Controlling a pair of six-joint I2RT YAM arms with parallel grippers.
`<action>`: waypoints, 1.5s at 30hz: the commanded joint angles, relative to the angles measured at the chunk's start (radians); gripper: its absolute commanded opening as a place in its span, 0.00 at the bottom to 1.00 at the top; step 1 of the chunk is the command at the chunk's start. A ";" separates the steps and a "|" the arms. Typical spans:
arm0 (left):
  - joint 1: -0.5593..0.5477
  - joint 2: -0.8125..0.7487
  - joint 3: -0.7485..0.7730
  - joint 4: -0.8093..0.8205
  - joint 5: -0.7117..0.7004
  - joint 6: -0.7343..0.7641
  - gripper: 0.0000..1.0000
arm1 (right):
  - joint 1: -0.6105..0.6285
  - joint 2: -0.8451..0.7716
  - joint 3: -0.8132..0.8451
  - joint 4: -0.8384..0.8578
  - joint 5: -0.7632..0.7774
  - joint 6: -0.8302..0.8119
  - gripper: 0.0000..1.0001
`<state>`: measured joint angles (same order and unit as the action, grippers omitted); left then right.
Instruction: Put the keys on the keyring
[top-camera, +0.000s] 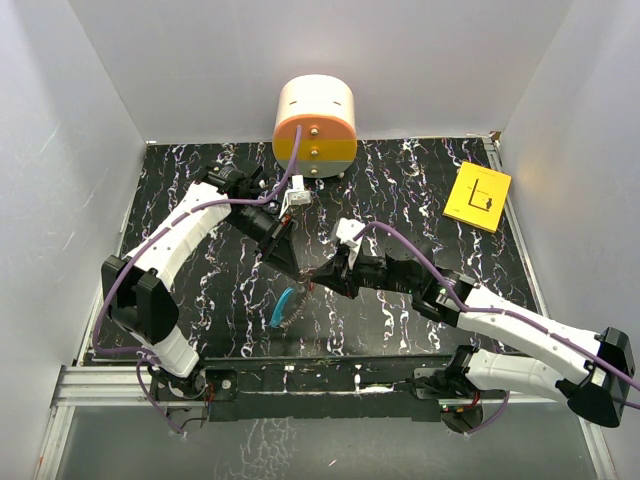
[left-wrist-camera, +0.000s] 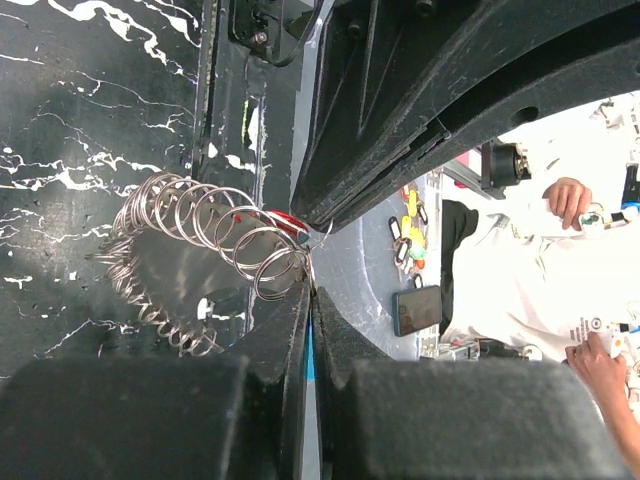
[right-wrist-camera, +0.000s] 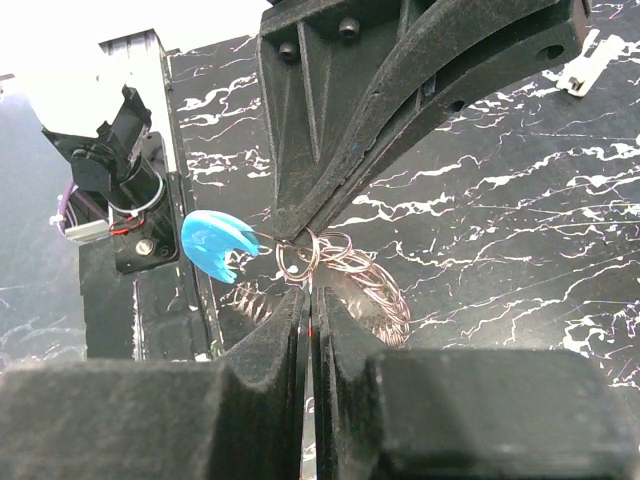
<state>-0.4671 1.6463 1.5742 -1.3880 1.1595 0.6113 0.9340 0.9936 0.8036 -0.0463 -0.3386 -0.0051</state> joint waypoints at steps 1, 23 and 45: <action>0.009 -0.011 0.016 -0.028 0.063 0.029 0.00 | 0.000 -0.008 0.031 0.048 0.018 0.016 0.08; 0.008 -0.002 -0.020 -0.029 0.069 0.053 0.00 | 0.000 0.025 0.075 0.125 0.016 0.085 0.08; 0.008 0.024 -0.021 -0.029 0.062 0.057 0.00 | -0.001 0.015 0.102 0.121 -0.015 0.103 0.08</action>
<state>-0.4583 1.6749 1.5551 -1.3937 1.1751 0.6441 0.9340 1.0256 0.8417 -0.0265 -0.3389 0.0853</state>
